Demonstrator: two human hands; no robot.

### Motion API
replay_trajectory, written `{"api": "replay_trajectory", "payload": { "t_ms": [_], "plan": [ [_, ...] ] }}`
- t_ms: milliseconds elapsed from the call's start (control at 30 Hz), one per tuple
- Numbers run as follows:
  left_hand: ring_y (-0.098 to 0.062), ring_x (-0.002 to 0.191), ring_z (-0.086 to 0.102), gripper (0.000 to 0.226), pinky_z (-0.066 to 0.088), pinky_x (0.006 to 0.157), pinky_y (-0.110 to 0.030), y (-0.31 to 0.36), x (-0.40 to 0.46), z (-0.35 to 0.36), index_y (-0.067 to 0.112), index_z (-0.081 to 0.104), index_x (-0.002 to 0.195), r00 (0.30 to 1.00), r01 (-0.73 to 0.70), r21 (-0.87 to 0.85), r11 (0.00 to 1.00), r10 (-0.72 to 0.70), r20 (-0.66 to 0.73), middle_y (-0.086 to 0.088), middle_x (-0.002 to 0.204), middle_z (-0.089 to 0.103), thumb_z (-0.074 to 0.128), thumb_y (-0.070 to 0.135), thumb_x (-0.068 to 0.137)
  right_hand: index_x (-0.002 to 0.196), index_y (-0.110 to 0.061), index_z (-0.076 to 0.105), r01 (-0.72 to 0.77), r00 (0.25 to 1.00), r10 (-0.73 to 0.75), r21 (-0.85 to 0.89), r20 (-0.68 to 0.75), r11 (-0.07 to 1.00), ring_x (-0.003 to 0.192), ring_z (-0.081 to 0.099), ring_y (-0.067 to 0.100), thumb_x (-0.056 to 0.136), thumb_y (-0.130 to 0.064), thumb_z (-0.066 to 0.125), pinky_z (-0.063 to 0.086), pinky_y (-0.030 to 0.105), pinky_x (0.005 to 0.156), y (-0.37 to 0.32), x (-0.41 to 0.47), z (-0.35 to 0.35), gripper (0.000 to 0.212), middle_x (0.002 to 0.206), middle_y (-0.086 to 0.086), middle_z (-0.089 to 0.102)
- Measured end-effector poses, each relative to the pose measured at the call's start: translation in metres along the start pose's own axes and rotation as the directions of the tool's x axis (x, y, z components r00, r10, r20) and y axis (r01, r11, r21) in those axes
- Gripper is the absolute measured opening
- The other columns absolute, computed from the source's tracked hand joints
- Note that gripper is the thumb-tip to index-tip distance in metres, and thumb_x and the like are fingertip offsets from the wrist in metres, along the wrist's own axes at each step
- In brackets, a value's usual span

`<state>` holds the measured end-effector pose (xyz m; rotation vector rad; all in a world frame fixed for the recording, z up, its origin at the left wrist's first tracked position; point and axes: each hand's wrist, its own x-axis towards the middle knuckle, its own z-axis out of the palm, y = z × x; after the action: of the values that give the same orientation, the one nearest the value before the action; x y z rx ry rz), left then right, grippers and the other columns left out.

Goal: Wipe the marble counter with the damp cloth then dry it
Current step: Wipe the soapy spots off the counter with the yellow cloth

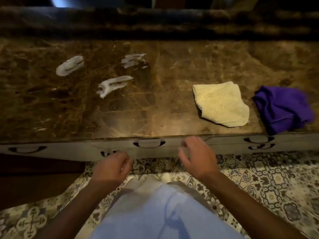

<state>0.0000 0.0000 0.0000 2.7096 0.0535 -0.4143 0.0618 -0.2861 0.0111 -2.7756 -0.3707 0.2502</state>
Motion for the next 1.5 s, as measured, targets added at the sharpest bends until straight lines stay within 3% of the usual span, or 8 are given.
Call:
{"api": "replay_trajectory", "payload": {
  "t_ms": [133,333,600,833,1000,1133,1267,1500],
  "plan": [
    [-0.011,0.087,0.059,0.032,0.042,0.067,-0.021,0.055,0.03,-0.043,0.021,0.068,0.113,0.915,-0.301,-0.011,0.954,0.285,-0.286,0.004,0.103,0.064,0.05,0.042,0.098,0.143,-0.014,0.048,-0.013,0.924,0.005,-0.017,-0.383,1.0,0.126,0.05,0.027,0.094,-0.039,0.055,0.045,0.043,0.099,0.036,0.034,-0.052,0.055,0.142,0.01,0.054],
    [-0.029,0.142,0.045,0.066,0.04,0.114,-0.045,0.144,0.127,-0.053,0.011,0.053,0.147,0.936,-0.257,0.143,0.956,0.283,-0.208,-0.013,0.152,0.052,0.046,0.058,0.101,0.155,-0.004,0.034,-0.341,0.896,0.275,-0.144,-0.348,0.929,0.151,0.028,0.039,0.099,-0.051,0.048,0.027,0.052,0.119,0.093,0.089,-0.087,0.074,0.163,0.02,0.033],
    [-0.017,0.072,0.063,0.065,0.042,0.054,-0.028,0.222,0.211,-0.02,0.021,0.065,0.097,0.988,-0.111,0.19,0.975,0.129,-0.084,0.003,0.086,0.068,0.045,0.082,0.087,0.137,-0.005,0.055,-0.496,0.85,0.434,-0.172,-0.299,0.851,0.139,0.042,0.035,0.098,-0.063,0.04,0.032,0.051,0.111,0.12,0.111,-0.066,0.072,0.145,0.016,0.054],
    [-0.018,0.062,0.054,0.04,0.042,0.062,-0.033,0.243,0.229,-0.015,0.02,0.049,0.065,0.998,-0.061,-0.198,0.978,0.063,0.002,0.002,0.064,0.054,0.072,0.039,0.091,0.122,-0.013,0.063,-0.42,0.862,0.387,-0.033,-0.328,0.907,0.109,0.061,0.034,0.097,-0.038,0.059,0.039,0.045,0.094,0.114,0.119,-0.07,0.036,0.116,0.012,0.067],
    [-0.015,0.061,0.052,0.037,0.045,0.066,-0.033,0.215,0.222,-0.04,0.005,0.063,0.068,0.998,0.045,-0.714,0.699,0.004,0.067,-0.003,0.064,0.057,0.078,0.031,0.089,0.136,-0.013,0.059,-0.246,0.9,0.362,0.404,-0.242,0.881,0.115,0.065,0.03,0.101,-0.037,0.06,0.05,0.044,0.097,0.097,0.123,-0.089,0.043,0.126,0.01,0.07],
    [-0.033,0.104,0.072,0.039,0.058,0.096,-0.044,0.182,0.214,-0.071,0.012,0.08,0.096,0.994,0.105,-0.888,0.448,-0.024,0.105,-0.013,0.105,0.078,0.078,0.048,0.08,0.123,-0.02,0.066,-0.041,0.934,0.298,0.77,-0.196,0.637,0.1,0.071,0.015,0.101,-0.031,0.064,0.059,0.049,0.088,0.06,0.123,-0.122,0.025,0.108,-0.005,0.074],
    [-0.022,0.113,0.073,0.051,0.059,0.095,-0.035,0.161,0.204,-0.099,0.019,0.08,0.116,0.956,0.197,-0.924,0.328,0.145,0.256,-0.005,0.121,0.077,0.078,0.058,0.082,0.12,-0.023,0.068,0.12,0.954,0.209,0.915,-0.213,0.385,0.098,0.075,0.017,0.1,-0.022,0.067,0.064,0.043,0.084,0.016,0.122,-0.149,0.02,0.109,-0.001,0.077],
    [-0.013,0.104,0.076,0.018,0.061,0.08,-0.027,0.114,0.169,-0.162,0.04,0.08,0.106,0.989,-0.123,-0.981,0.151,0.098,-0.109,0.006,0.114,0.079,0.076,0.04,0.089,0.13,-0.024,0.061,0.013,0.985,0.166,0.976,-0.05,0.22,0.106,0.075,0.02,0.079,-0.027,0.087,0.064,0.04,0.083,-0.048,0.133,-0.148,0.058,0.121,0.002,0.074]
  ]
}}
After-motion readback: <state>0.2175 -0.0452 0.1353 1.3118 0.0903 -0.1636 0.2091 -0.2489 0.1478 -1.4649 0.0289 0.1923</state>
